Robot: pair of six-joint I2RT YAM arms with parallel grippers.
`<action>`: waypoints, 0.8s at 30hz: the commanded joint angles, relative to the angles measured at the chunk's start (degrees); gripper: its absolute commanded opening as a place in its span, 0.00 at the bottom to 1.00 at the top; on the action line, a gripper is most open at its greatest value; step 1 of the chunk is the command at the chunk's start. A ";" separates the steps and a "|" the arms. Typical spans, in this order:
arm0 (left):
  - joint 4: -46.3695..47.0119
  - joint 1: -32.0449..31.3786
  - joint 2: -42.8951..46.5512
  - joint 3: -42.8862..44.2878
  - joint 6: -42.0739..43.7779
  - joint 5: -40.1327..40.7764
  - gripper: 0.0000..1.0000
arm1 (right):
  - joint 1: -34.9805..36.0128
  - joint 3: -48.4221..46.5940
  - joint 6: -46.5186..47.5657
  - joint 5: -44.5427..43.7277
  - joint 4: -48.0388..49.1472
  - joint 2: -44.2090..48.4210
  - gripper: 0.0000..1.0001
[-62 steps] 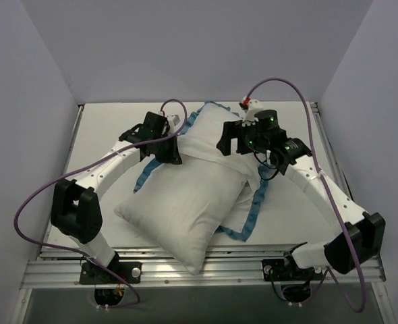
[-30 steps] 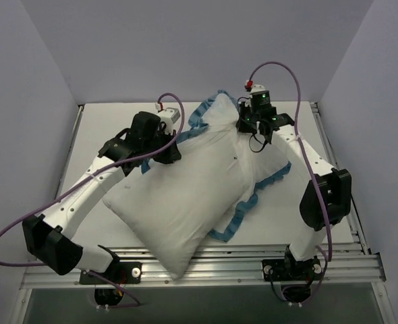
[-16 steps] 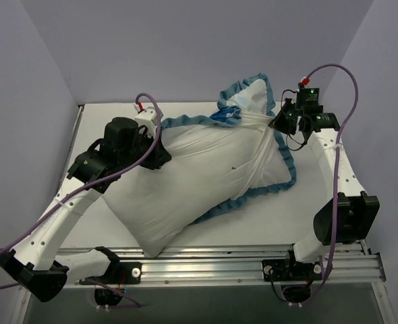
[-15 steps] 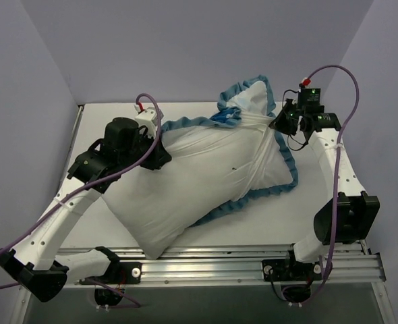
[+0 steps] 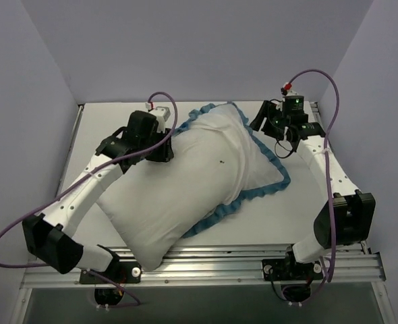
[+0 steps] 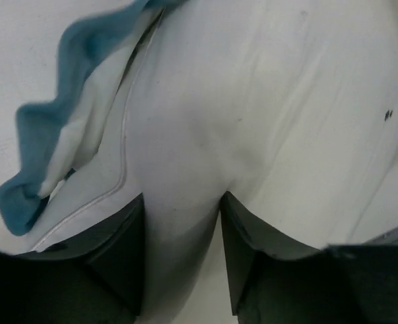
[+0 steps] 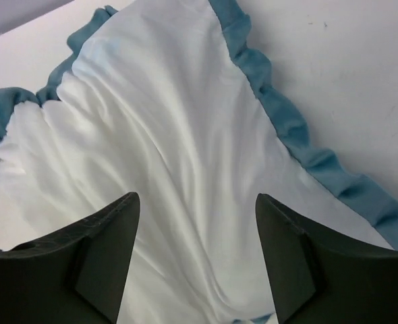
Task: Remove the pillowcase from the pillow
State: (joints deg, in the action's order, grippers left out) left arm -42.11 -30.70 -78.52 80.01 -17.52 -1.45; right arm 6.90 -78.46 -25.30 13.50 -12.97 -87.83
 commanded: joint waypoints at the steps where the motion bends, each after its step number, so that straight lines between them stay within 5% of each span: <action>1: 8.61 0.64 -3.47 6.29 2.48 5.41 0.55 | 0.66 1.90 2.18 -5.32 3.05 5.90 0.66; 5: 8.62 -3.13 -5.07 9.64 7.82 5.39 0.80 | 2.15 7.59 2.28 -6.37 1.37 11.62 0.75; 9: 8.80 -17.51 -3.75 7.45 16.89 13.90 0.96 | 3.03 14.36 2.01 -5.77 0.15 17.95 0.84; 20: 6.43 -38.02 -7.52 0.06 19.10 34.91 0.95 | 5.41 29.67 -0.80 -2.33 -0.65 32.54 0.96; 24: 7.29 -39.44 -9.89 0.06 18.75 33.54 0.94 | 5.58 32.57 -1.68 -2.51 -0.21 33.86 0.96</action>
State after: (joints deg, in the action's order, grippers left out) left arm -36.21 -69.41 -87.29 79.72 0.75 28.27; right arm 12.10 -47.42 -25.61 10.44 -14.06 -55.35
